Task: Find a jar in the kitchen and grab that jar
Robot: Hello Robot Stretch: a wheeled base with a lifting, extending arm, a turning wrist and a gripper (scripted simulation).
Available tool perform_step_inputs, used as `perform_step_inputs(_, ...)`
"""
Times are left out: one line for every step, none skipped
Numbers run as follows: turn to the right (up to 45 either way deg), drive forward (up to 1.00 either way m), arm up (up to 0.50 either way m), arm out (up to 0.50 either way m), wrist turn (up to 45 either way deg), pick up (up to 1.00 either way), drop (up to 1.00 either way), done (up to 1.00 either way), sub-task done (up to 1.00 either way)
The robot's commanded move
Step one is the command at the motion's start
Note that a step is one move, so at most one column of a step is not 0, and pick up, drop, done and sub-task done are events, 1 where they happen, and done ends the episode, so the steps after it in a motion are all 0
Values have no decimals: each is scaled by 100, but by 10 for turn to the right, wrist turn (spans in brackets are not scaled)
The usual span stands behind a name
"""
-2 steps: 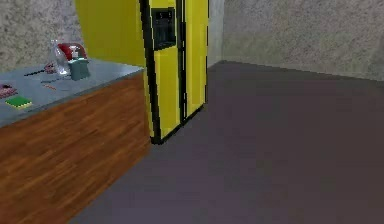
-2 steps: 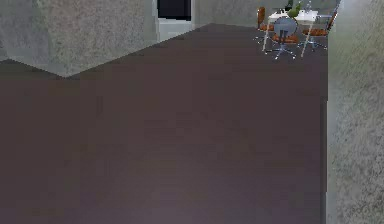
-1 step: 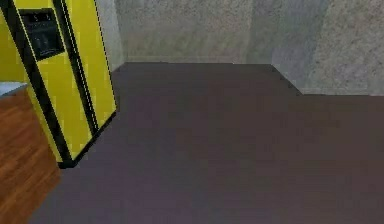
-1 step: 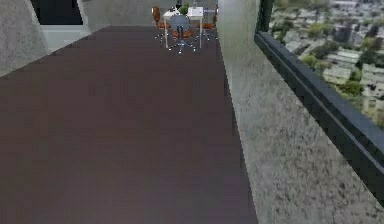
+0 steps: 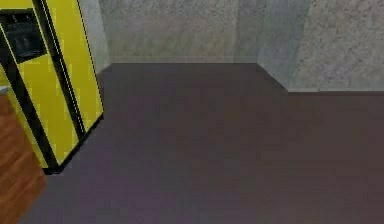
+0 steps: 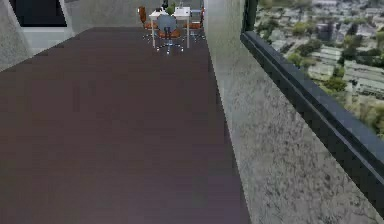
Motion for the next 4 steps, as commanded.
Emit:
perform_step_inputs(0,15,0,0,0,0,0,0,0)
perform_step_inputs(450,0,0,0,0,0,0,0,0)
perform_step_inputs(240,0,0,0,0,0,0,0,0)
perform_step_inputs(0,100,0,0,0,0,0,0,0)
